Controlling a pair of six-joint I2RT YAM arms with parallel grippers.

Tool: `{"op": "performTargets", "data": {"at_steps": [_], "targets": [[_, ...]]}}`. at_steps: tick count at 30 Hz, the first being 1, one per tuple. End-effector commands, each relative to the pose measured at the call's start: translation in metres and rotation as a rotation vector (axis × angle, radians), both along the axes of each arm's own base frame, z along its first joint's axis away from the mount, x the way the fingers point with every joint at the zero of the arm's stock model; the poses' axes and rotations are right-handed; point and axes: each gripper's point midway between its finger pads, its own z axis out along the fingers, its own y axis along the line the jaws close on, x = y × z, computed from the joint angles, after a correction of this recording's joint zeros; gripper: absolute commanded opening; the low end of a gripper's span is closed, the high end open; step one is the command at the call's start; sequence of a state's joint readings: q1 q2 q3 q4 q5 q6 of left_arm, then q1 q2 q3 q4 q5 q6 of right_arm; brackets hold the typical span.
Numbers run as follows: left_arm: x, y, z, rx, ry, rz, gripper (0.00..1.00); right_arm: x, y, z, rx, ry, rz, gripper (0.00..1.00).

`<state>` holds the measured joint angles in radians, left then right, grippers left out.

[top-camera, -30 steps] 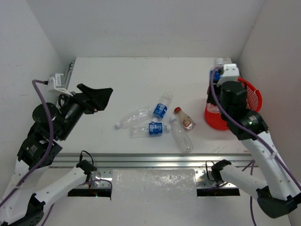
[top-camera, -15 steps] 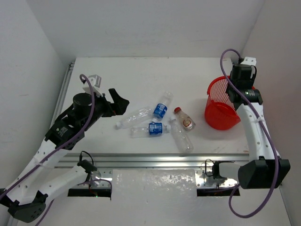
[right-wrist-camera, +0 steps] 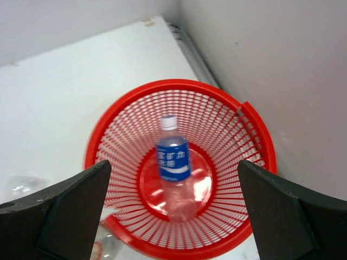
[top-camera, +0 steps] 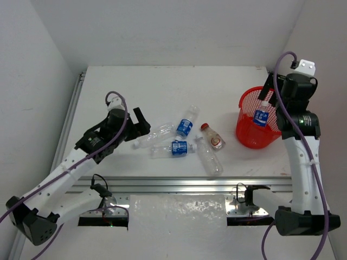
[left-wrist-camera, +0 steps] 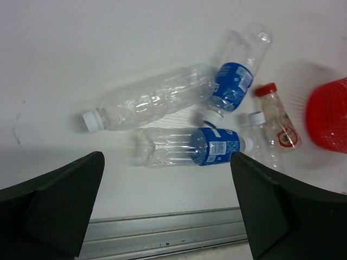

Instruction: Put the plastic bottles in the bin

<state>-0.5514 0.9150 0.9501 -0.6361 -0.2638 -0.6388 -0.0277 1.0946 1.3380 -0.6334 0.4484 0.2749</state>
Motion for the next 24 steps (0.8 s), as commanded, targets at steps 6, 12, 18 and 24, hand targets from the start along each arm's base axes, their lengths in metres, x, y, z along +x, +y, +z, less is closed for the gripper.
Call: {"op": "performTargets", "data": {"at_steps": [6, 12, 18, 24], "targets": [[0.011, 0.015, -0.041, -0.086, 0.136, 0.326, 1.00, -0.016, 0.069, 0.000, 0.223, -0.086, 0.295, 0.99], [0.016, 0.010, -0.082, -0.115, 0.355, 0.565, 1.00, -0.031, 0.094, -0.009, 0.270, -0.114, 0.398, 0.99], [0.046, -0.040, -0.084, 0.030, 0.296, 0.210, 0.97, -0.038, 0.109, -0.011, 0.252, -0.119, 0.471, 0.99], [0.032, -0.066, -0.062, 0.124, 0.132, 0.012, 0.99, -0.038, 0.117, -0.012, 0.201, -0.092, 0.496, 0.99]]}}
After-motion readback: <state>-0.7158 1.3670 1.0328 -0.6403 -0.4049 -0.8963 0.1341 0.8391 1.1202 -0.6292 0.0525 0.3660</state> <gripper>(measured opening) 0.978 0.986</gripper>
